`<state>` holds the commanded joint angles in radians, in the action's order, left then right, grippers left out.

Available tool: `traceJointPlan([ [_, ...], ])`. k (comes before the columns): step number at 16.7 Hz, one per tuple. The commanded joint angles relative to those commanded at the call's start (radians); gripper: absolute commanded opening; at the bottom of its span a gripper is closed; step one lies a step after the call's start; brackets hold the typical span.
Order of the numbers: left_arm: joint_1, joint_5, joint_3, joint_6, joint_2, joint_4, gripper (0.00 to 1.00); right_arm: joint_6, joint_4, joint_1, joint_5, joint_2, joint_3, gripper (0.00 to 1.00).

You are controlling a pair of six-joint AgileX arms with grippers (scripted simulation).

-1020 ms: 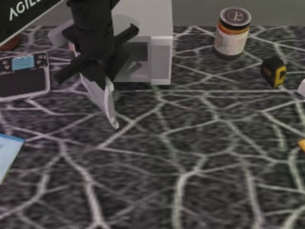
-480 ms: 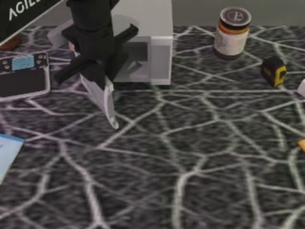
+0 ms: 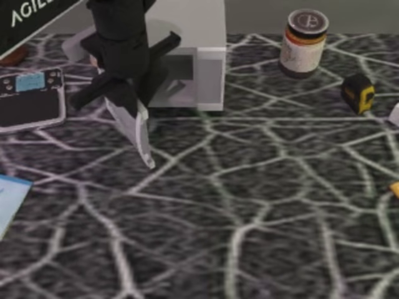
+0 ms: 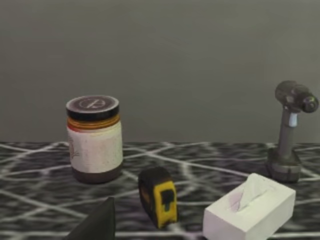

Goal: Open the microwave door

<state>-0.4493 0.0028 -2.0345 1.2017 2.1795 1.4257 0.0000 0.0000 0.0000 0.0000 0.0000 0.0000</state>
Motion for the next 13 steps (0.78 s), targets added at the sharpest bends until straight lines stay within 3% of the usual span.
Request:
traceJointPlan([
  [8, -0.004, 0.001, 0.002, -0.003, -0.005, -0.003, 0.0, 0.0, 0.0, 0.0, 0.0, 0.0, 0.0, 1.0],
  [13, 0.019, -0.002, 0.087, -0.144, -0.059, -0.033, 0.0, 0.0, 0.0, 0.0, 0.0, 0.0, 0.0, 1.0],
])
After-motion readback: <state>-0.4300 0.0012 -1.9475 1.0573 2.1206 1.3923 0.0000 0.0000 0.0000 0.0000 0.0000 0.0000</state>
